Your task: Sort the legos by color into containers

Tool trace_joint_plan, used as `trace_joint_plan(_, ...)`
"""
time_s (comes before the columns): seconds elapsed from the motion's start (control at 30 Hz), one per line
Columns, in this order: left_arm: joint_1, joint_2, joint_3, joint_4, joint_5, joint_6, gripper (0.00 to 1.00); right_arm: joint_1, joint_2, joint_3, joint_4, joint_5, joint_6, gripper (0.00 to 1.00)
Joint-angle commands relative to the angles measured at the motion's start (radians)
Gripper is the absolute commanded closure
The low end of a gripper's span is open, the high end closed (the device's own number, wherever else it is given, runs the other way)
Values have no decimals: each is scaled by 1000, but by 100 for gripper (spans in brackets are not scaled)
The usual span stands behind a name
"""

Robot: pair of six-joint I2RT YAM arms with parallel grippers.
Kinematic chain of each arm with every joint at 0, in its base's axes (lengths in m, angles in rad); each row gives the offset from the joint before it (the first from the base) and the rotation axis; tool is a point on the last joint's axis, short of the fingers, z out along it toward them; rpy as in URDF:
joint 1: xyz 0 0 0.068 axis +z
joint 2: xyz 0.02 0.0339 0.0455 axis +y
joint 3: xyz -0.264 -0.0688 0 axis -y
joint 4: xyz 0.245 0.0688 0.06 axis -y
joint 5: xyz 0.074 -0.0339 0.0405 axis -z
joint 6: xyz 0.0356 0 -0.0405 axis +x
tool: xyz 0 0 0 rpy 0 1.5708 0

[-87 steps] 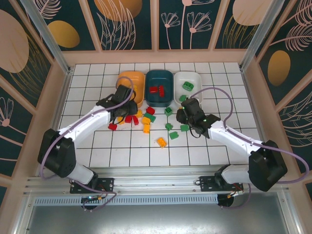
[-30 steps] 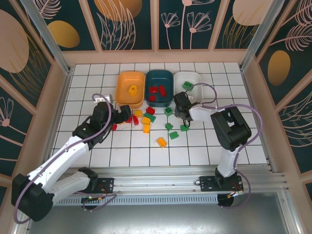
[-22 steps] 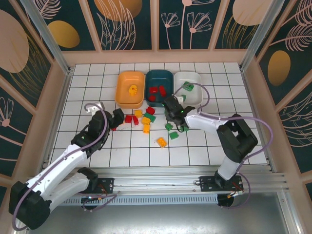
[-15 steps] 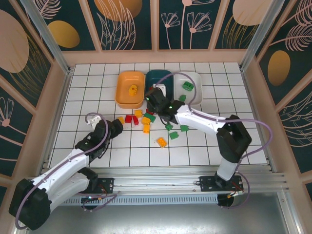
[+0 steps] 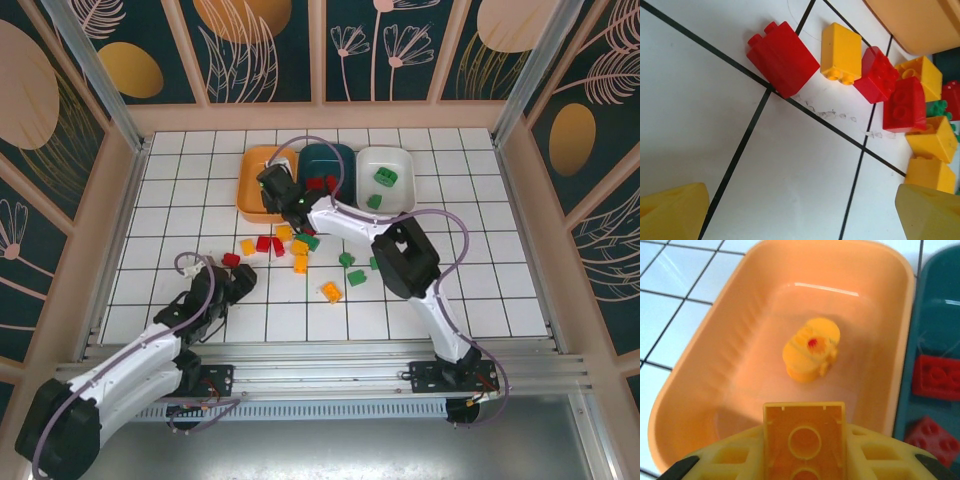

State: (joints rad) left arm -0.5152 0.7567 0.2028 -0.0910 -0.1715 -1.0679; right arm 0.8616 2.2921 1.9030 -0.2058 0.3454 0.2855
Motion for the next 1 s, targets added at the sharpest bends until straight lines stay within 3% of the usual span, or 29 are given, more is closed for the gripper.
trace_joint_plan(0.0, 7, -74, 5, -24, -5, 2, 5, -36, 64, 108, -58, -11, -51, 67)
trace_joint_plan(0.1, 7, -98, 23, -41, -8, 37, 4, -45, 116, 204, -106, -19, -56, 48)
trace_joint_plan(0.2, 8, -80, 51, -46, -6, 69, 2, -44, 135, 276, -138, -15, -67, 37)
trace_joint_plan(0.4, 7, 22, 115, -21, 10, 111, 1, -32, 43, 259, -165, 58, -54, 35)
trace_joint_plan(0.7, 7, 215, 205, 30, 95, 219, 6, 25, -484, -541, 28, 116, 73, 44)
trace_joint_plan(0.83, 7, 257, 235, 48, 102, 229, 5, 98, -607, -776, 5, 226, 140, 44)
trace_joint_plan(0.97, 7, 309, 285, 53, 96, 236, 4, 180, -696, -941, -22, 193, 174, 40)
